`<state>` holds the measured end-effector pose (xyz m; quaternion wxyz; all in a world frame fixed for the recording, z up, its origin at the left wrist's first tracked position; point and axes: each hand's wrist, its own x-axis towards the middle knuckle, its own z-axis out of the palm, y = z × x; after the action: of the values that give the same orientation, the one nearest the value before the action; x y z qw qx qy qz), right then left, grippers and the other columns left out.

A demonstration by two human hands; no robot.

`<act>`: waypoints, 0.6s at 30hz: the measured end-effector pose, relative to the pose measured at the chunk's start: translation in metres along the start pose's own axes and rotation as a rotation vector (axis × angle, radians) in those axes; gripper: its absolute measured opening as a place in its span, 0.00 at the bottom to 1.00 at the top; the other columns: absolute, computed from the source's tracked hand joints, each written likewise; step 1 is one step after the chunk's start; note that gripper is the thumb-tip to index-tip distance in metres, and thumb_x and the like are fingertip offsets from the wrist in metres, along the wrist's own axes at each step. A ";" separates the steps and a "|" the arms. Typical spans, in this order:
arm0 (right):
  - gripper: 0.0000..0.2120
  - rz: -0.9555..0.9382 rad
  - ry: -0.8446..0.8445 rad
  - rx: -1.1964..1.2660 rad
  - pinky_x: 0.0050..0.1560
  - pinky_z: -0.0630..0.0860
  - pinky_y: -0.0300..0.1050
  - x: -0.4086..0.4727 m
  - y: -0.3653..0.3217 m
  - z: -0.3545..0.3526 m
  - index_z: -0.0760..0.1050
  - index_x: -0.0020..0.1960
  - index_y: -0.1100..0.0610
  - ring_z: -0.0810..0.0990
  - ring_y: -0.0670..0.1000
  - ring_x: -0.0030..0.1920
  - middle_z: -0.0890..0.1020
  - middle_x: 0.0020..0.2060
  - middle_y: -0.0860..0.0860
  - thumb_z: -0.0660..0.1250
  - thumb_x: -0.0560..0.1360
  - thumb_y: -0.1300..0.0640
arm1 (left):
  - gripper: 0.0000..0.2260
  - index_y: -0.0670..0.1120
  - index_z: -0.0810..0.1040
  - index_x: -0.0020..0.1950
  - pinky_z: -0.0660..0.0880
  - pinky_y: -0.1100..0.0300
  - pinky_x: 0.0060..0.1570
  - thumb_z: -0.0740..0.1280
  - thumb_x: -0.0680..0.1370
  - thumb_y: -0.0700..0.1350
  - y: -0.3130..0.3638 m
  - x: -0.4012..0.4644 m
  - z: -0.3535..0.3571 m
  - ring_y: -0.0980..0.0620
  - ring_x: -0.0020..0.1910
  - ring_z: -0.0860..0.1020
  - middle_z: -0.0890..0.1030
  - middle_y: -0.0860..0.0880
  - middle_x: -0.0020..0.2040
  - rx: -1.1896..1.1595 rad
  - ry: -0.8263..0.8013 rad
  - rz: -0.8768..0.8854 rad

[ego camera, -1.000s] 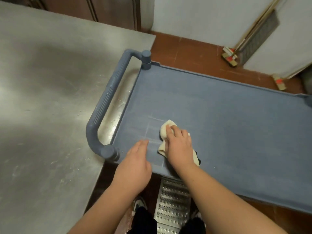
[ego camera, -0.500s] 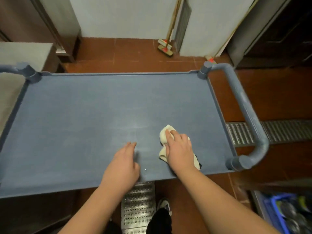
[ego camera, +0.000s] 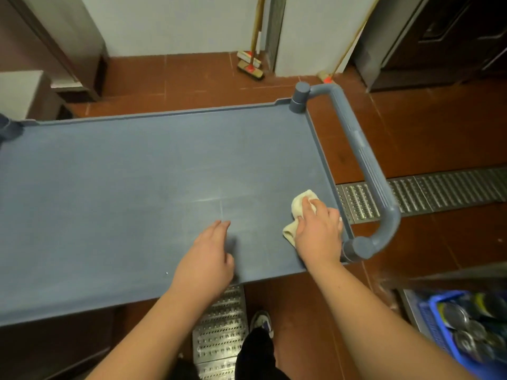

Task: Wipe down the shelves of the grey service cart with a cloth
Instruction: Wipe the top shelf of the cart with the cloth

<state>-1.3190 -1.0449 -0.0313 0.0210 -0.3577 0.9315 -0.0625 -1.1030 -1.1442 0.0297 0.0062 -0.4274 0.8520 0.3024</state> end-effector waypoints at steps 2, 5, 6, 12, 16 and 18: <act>0.21 0.006 -0.003 0.006 0.61 0.68 0.57 0.000 -0.002 0.002 0.71 0.71 0.52 0.69 0.59 0.59 0.73 0.68 0.51 0.63 0.79 0.52 | 0.28 0.47 0.60 0.76 0.60 0.57 0.73 0.58 0.75 0.40 -0.017 -0.006 -0.009 0.52 0.75 0.61 0.63 0.48 0.76 -0.004 0.031 -0.009; 0.19 0.001 0.030 0.002 0.56 0.70 0.58 -0.003 -0.024 0.006 0.74 0.68 0.55 0.71 0.62 0.54 0.75 0.65 0.56 0.64 0.77 0.55 | 0.28 0.47 0.62 0.76 0.59 0.58 0.73 0.59 0.75 0.40 -0.053 -0.018 -0.028 0.52 0.75 0.62 0.64 0.48 0.76 -0.027 0.084 -0.063; 0.19 -0.007 0.033 -0.004 0.55 0.70 0.58 -0.007 -0.037 0.008 0.74 0.68 0.56 0.72 0.63 0.53 0.75 0.64 0.57 0.64 0.78 0.55 | 0.28 0.46 0.62 0.75 0.59 0.58 0.73 0.60 0.75 0.39 -0.067 -0.023 -0.035 0.52 0.74 0.63 0.65 0.48 0.75 -0.037 0.098 -0.079; 0.19 -0.159 0.001 0.054 0.55 0.70 0.56 -0.061 -0.181 0.034 0.74 0.68 0.56 0.72 0.61 0.52 0.76 0.63 0.56 0.66 0.77 0.55 | 0.26 0.47 0.61 0.76 0.57 0.59 0.73 0.60 0.77 0.41 -0.156 -0.070 -0.075 0.52 0.75 0.62 0.64 0.48 0.76 -0.083 0.119 -0.172; 0.20 -0.260 -0.021 0.081 0.55 0.70 0.56 -0.108 -0.289 0.049 0.72 0.69 0.56 0.73 0.60 0.53 0.75 0.64 0.55 0.66 0.77 0.55 | 0.25 0.50 0.60 0.76 0.58 0.60 0.72 0.59 0.78 0.43 -0.222 -0.110 -0.114 0.54 0.74 0.61 0.63 0.51 0.76 -0.099 0.155 -0.209; 0.21 -0.314 -0.041 0.096 0.55 0.70 0.56 -0.131 -0.342 0.057 0.72 0.69 0.56 0.73 0.59 0.53 0.75 0.64 0.55 0.66 0.77 0.55 | 0.25 0.51 0.59 0.76 0.59 0.60 0.71 0.59 0.78 0.43 -0.254 -0.131 -0.133 0.55 0.74 0.62 0.64 0.52 0.75 -0.106 0.185 -0.248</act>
<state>-0.9896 -1.2147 -0.0434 0.0472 -0.4987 0.8595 -0.1021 -0.8007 -1.2332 0.0441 -0.0575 -0.5549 0.7726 0.3030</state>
